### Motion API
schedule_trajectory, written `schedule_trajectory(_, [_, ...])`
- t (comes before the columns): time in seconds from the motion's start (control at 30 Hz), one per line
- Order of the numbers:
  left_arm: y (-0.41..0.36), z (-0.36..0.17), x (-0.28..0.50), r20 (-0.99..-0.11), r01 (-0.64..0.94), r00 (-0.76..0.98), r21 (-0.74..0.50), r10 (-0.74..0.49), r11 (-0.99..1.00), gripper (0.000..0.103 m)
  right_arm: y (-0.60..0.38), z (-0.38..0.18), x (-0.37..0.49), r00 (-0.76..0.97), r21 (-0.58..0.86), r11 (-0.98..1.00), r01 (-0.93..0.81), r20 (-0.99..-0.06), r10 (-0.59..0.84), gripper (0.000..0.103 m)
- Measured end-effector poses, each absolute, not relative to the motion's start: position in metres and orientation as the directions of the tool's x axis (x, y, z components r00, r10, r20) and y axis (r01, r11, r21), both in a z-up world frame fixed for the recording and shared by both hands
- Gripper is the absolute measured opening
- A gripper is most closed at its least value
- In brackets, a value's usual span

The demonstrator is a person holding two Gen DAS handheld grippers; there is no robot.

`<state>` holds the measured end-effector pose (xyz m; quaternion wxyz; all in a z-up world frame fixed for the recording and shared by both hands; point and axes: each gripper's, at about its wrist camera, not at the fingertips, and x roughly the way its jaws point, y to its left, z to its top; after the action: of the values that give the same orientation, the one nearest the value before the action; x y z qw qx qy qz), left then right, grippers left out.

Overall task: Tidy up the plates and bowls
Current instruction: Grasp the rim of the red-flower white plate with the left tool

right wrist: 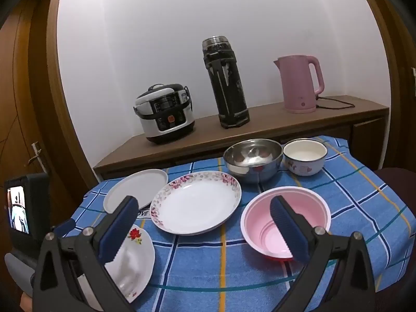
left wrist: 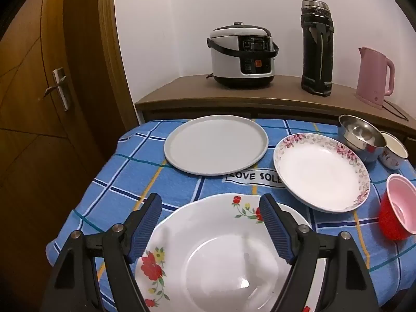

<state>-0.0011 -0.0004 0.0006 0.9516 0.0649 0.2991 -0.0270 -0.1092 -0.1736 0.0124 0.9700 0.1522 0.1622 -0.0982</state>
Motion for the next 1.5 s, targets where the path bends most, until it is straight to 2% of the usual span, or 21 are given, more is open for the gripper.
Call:
schedule_trajectory(0.07, [0.002,-0.002,0.001,-0.598,0.094,0.801,0.081,-0.027,0.992,0.079,-0.175,0.014,-0.11,0.93,0.261,0.935,0.241,-0.338,-0.146,0.103])
schedule_trajectory(0.23, [0.004,-0.006,-0.003,-0.578,0.094,0.816,0.098,-0.02,0.991,0.079,-0.175,0.011,-0.11,0.932,0.26,0.935,0.24,-0.331,-0.147,0.103])
schedule_trajectory(0.77, [0.007,-0.003,-0.001,-0.595,0.089,0.803,0.089,-0.019,0.992,0.079,-0.177,0.005,-0.109,0.92,0.26,0.933,0.247,-0.365,-0.142,0.103])
schedule_trajectory(1.5, [0.006,-0.003,-0.001,-0.595,0.087,0.804,0.091,-0.016,0.992,0.079,-0.177,0.003,-0.108,0.921,0.266,0.933,0.241,-0.367,-0.133,0.103])
